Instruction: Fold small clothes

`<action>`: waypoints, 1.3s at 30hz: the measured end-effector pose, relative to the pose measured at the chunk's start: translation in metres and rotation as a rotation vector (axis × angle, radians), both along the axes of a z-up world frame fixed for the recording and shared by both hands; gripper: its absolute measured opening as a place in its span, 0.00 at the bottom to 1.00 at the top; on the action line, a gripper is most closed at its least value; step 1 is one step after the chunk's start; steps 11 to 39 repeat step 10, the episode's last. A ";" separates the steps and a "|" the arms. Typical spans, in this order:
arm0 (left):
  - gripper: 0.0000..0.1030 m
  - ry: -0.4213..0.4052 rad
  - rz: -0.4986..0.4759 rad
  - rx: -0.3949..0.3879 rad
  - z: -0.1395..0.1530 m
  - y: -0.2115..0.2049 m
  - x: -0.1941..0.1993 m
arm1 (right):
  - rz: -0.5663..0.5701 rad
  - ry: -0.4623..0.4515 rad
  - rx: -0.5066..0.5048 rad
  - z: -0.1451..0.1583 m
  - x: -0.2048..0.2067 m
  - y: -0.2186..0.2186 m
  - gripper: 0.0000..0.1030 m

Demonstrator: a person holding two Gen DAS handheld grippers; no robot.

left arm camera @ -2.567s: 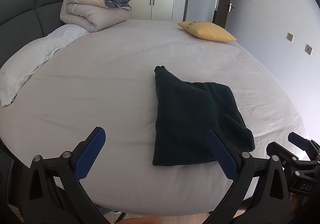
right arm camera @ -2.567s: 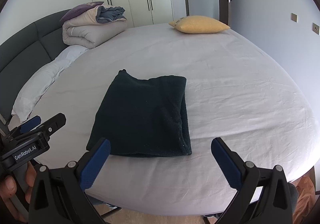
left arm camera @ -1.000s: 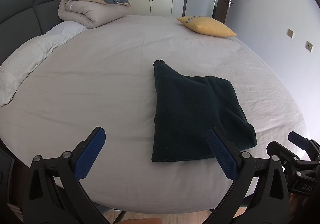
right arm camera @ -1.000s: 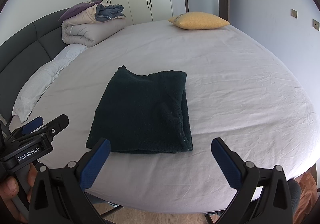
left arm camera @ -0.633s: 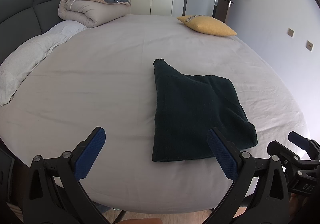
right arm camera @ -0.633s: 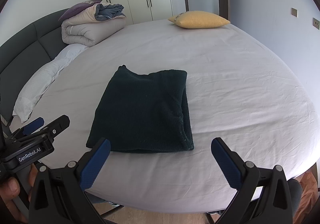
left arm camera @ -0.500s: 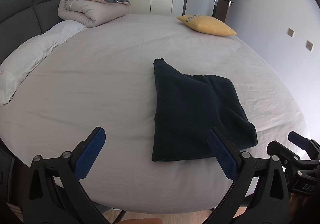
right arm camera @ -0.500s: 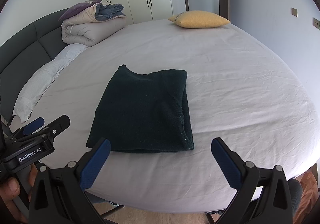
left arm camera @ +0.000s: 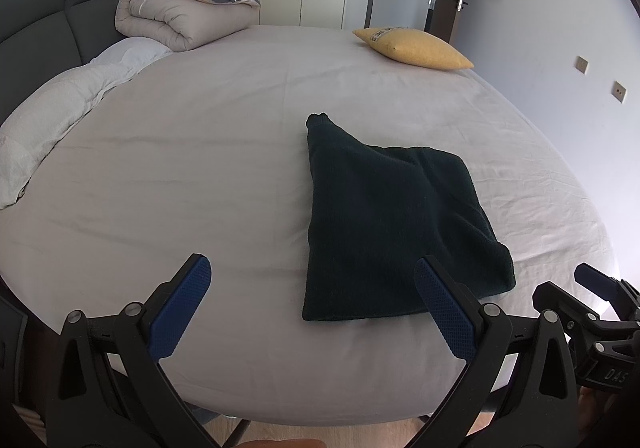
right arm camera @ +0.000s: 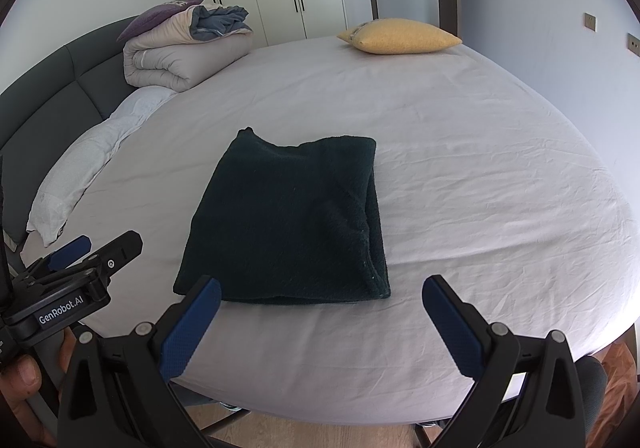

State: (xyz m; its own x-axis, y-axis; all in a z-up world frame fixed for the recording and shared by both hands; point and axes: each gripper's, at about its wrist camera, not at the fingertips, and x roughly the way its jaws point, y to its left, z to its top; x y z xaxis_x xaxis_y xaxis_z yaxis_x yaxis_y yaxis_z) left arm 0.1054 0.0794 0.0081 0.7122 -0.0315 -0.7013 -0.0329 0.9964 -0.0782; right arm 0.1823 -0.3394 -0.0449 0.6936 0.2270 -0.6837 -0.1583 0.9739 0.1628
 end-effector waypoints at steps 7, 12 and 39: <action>1.00 0.011 -0.019 -0.005 -0.002 0.002 0.001 | 0.003 0.005 0.003 -0.003 -0.004 0.003 1.00; 1.00 0.008 -0.022 -0.001 -0.002 0.003 0.001 | 0.004 0.005 0.003 -0.003 -0.002 0.002 1.00; 1.00 0.008 -0.022 -0.001 -0.002 0.003 0.001 | 0.004 0.005 0.003 -0.003 -0.002 0.002 1.00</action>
